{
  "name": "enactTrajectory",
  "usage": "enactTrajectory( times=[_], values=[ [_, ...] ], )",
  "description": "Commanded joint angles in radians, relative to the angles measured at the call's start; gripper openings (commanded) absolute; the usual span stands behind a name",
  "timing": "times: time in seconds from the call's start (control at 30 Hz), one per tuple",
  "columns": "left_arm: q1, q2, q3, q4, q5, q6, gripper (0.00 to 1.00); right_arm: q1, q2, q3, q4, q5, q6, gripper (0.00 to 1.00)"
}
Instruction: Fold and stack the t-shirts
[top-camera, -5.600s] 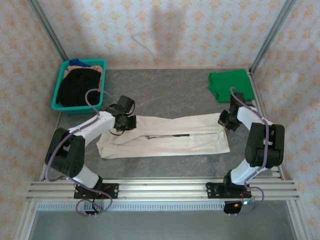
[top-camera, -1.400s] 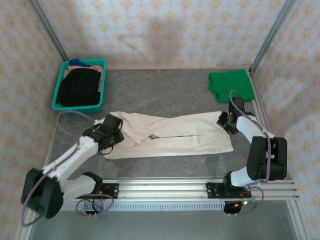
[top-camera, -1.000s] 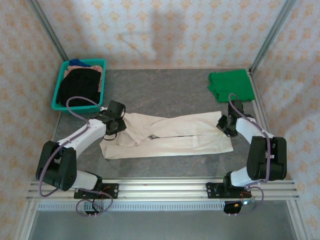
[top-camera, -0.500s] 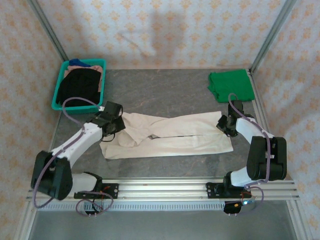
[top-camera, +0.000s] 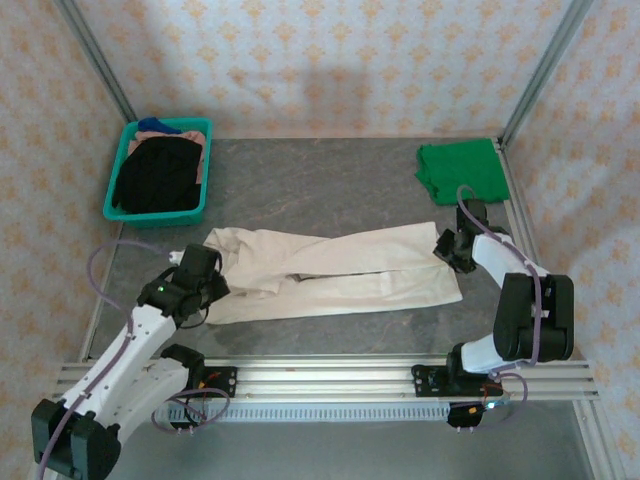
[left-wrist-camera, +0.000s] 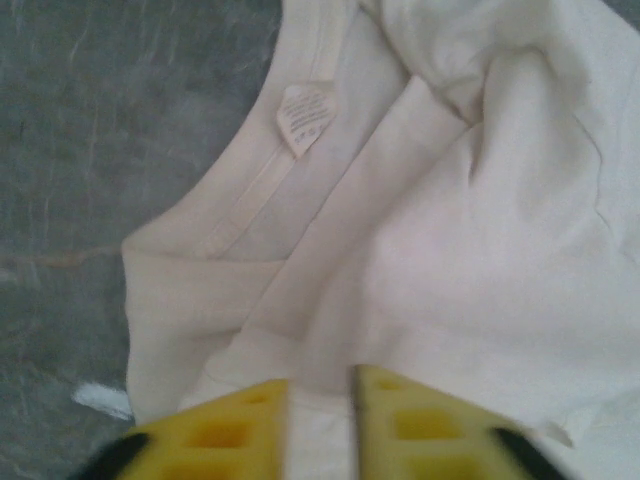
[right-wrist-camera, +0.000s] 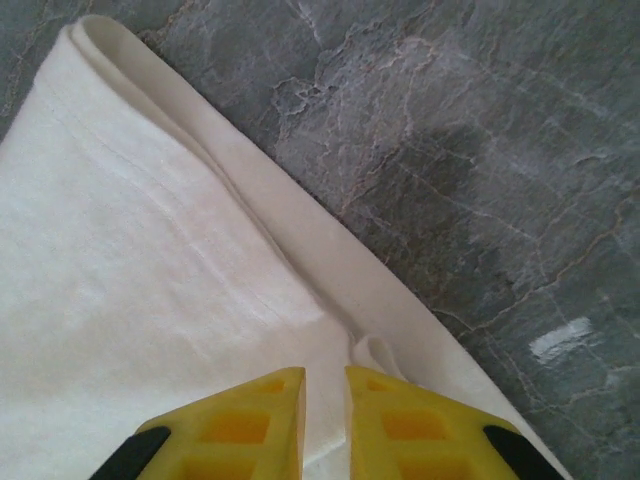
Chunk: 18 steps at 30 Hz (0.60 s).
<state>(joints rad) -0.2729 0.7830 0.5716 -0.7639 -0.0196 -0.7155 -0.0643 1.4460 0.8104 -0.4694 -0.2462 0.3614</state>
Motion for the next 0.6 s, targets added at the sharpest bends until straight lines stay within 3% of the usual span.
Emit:
enactTrajectory(
  times=[0.0, 0.2, 0.3, 0.43, 0.57],
  values=[
    [0.003, -0.067, -0.009, -0.029, -0.007, -0.045, 0.39, 0.002, -0.051, 0.046, -0.064, 0.053, -0.020, 0.18],
    [0.003, -0.065, 0.025, 0.074, -0.021, -0.022, 0.47, 0.040, -0.122, 0.055, -0.032, -0.010, 0.018, 0.18],
    [0.002, 0.107, 0.070, 0.187, 0.046, -0.002, 0.47, 0.122, -0.087, 0.081, 0.014, -0.021, 0.034, 0.18],
    [-0.028, 0.393, 0.204, 0.222, 0.070, 0.022, 0.39, 0.213, 0.052, 0.141, 0.049, -0.030, 0.043, 0.18],
    [-0.074, 0.490, 0.200, 0.276, 0.107, 0.008, 0.33, 0.215, 0.173, 0.152, 0.065, -0.003, 0.071, 0.17]
  ],
)
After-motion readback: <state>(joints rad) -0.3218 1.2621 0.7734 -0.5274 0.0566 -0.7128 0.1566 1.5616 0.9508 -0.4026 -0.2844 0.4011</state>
